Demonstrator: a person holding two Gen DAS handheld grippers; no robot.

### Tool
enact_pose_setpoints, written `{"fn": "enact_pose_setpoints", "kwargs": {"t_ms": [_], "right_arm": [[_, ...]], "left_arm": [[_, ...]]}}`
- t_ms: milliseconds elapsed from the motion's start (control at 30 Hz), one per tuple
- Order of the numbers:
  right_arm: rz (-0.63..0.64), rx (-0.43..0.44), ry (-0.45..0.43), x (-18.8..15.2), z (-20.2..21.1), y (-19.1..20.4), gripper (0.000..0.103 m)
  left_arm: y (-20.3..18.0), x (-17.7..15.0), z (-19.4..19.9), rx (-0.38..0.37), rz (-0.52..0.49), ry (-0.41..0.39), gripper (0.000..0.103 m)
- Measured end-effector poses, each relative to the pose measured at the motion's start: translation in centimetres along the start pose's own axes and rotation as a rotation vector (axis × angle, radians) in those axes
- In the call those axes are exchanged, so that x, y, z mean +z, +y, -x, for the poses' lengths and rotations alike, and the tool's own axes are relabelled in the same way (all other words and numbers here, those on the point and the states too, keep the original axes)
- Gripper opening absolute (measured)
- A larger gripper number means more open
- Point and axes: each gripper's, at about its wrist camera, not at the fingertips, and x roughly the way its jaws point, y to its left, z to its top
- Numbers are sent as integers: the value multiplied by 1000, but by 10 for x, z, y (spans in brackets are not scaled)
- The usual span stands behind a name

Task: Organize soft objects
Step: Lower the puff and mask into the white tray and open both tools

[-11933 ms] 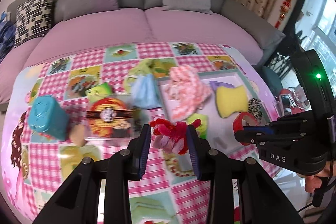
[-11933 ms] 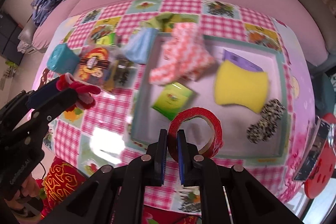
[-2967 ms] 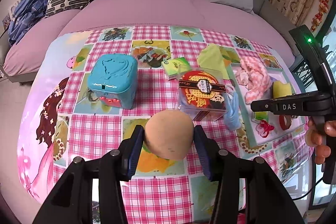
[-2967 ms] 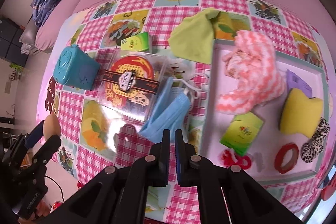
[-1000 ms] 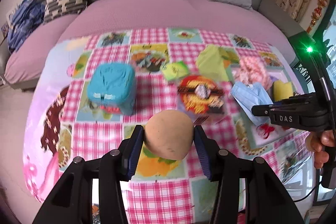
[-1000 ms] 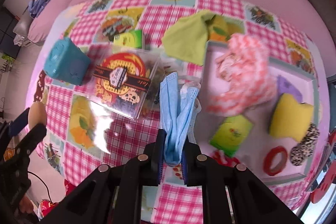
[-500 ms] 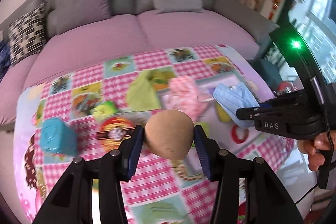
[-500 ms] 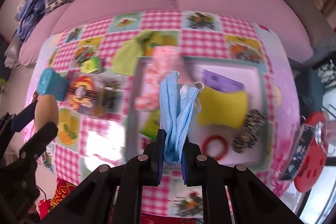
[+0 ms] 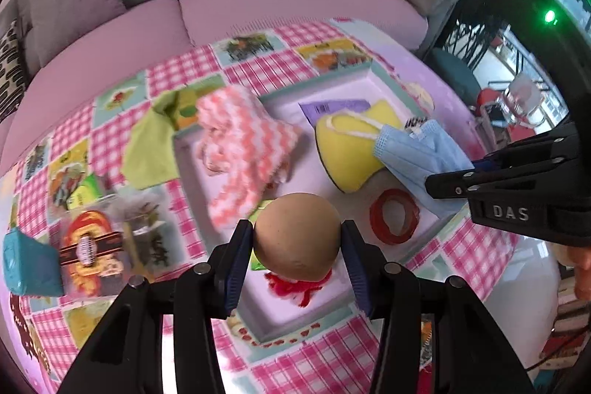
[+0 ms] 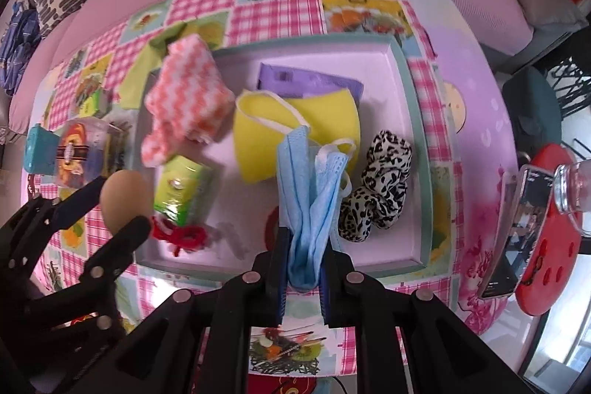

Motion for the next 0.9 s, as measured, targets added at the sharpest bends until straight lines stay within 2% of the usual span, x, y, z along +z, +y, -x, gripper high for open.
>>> {"fn": "enact_pose_setpoints", "kwargs": {"t_ms": [233,500,567,633,767,800,833,867,900], "right_arm": [[-8,10,37,3,-25,-9,15],[1,29,51,9,-34,-9,17],[1,32,55,10,-33,-7,33],[7,25,51,11,-33,-3,38],[8,36,54,7,-29,6,41],[7,34,53,7,-27,9,45],[6,32,51,4,-24,12,54],[6,34,47,2,-19,17,60],[9,36,43,1,-17,17,61]], "left_arm": [[1,-3,-38,5,7,62,50],[2,-3,-46,-10,21,85,54],[4,-3,-44,-4,32,88,65],[6,-4,-40,2,36,82,65],[14,-6,-29,22,61,74,68],[18,-6,-25,32,71,68,72],[21,-6,-22,40,79,63,80],[25,-6,-19,51,88,59,85],[30,-6,-14,61,99,53,85]]}}
